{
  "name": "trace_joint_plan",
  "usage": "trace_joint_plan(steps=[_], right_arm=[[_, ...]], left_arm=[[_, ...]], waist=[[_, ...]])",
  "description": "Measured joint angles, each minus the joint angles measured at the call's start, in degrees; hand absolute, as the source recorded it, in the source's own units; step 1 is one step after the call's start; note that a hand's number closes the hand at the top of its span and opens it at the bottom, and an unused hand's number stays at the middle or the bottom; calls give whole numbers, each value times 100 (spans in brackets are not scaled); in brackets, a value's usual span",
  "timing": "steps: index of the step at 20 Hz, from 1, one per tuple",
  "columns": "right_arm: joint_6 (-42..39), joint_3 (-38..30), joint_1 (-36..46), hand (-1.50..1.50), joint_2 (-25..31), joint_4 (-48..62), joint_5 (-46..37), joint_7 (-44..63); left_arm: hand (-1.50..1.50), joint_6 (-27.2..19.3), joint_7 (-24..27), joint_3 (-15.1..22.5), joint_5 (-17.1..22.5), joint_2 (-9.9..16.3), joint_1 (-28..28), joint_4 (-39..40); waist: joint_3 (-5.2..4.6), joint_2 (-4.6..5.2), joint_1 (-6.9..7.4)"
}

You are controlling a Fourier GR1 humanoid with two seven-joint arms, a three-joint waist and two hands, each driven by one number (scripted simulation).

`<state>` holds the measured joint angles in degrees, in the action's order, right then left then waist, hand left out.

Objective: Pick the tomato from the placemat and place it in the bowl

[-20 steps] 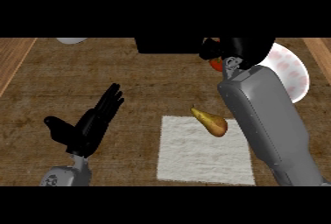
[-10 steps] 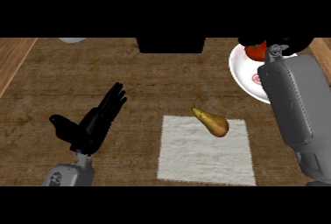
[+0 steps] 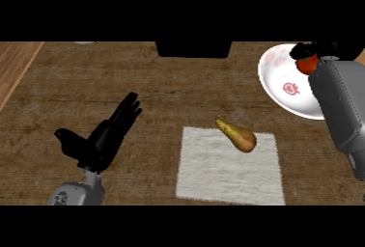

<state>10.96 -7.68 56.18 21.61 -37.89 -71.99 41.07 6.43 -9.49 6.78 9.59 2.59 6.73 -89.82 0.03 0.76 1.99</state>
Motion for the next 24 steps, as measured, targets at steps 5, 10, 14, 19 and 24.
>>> trace_joint_plan(steps=[5, 10, 14, 19, 24], right_arm=[[261, -581, 180, -150, 277, 967, 337, -122], [979, -1102, 80, -150, 377, 1445, 834, -935], [1781, -1563, 93, -150, 183, 1259, 1374, -1520], [2799, -2074, -63, -150, -227, 440, 2247, -2683], [2965, -2164, -572, -150, -861, -807, 3135, -3834]], left_arm=[[0, -44, -8, 55, -42, -65, 10, -66], [0, -10, -30, 10, -23, -38, 81, -34], [0, -9, -36, -37, -17, -28, 163, 40], [0, -13, -91, -131, 60, 14, 73, -17], [0, -30, -20, -204, 50, 44, -63, 39]], waist=[[6, 34, 72], [13, 47, 78], [21, 37, 51], [22, -45, -87], [8, -126, -282]])
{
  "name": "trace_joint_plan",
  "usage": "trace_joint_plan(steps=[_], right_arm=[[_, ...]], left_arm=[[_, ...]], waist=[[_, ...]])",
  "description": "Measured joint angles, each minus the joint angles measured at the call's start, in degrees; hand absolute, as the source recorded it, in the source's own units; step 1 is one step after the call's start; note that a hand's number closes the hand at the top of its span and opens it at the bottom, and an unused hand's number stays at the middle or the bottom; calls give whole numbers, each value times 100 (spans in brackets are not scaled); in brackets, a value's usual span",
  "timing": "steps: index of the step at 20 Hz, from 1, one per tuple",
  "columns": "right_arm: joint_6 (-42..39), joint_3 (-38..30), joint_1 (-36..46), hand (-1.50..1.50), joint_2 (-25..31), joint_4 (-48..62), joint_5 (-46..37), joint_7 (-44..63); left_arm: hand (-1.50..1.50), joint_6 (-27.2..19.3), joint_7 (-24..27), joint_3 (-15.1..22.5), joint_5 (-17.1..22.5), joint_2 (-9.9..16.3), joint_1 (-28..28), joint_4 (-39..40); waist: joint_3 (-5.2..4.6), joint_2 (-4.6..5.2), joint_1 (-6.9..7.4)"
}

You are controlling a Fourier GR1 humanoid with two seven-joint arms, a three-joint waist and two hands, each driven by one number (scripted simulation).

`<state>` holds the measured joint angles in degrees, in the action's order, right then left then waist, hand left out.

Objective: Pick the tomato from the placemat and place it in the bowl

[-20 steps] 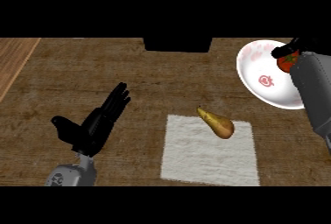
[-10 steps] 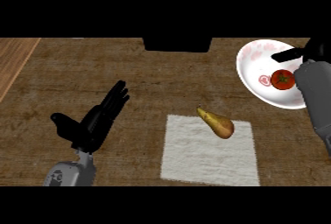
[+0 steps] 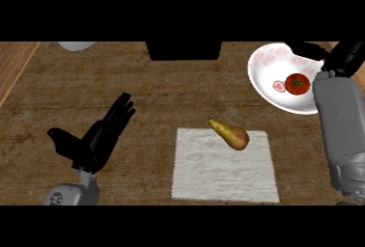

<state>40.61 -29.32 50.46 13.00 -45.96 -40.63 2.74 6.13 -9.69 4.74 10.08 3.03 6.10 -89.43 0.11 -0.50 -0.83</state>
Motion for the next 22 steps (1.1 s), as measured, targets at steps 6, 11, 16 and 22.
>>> trace_joint_plan(steps=[6, 11, 16, 22], right_arm=[[-93, 542, -1153, -150, -907, -2022, 586, -487], [190, 1767, -2387, 150, -1182, -3421, 785, -431], [701, 3151, -3932, 150, -1264, -4534, 761, -402], [1487, 5031, -5959, 150, -1288, -5371, 627, -486]], left_arm=[[0, -72, -22, -76, -22, 38, -130, -54], [0, -77, 19, -55, -45, 23, -215, -67], [0, -121, -11, -66, -33, -3, -255, -123], [0, -112, 10, -102, -29, 34, -306, -161]], waist=[[-12, -91, -188], [-18, -126, -221], [-19, -146, -280], [-15, -124, -315]])
